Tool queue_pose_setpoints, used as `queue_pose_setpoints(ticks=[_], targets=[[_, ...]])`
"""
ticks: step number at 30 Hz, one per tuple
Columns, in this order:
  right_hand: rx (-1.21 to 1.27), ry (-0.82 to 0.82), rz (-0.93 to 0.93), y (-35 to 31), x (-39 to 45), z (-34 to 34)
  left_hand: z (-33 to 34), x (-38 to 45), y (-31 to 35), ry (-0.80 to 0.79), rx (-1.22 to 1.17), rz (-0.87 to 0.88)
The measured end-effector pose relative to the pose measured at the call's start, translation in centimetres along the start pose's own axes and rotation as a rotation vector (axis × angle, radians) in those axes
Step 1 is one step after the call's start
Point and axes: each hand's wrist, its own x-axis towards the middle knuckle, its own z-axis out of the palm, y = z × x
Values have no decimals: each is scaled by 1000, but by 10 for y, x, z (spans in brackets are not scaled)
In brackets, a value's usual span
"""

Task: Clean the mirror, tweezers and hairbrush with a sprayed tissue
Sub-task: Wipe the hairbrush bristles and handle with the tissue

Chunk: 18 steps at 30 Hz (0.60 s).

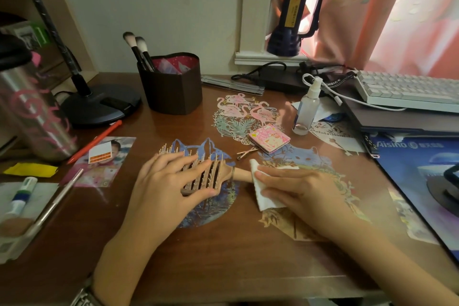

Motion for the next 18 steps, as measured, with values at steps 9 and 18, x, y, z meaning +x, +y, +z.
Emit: queue_pose_setpoints(ticks=[9,18], targets=[[29,2,-49,-9,15,13,-1,0,1,4,1,4],[-4,-11,1,15,-14,-13,0,0,0,10,-11,1]])
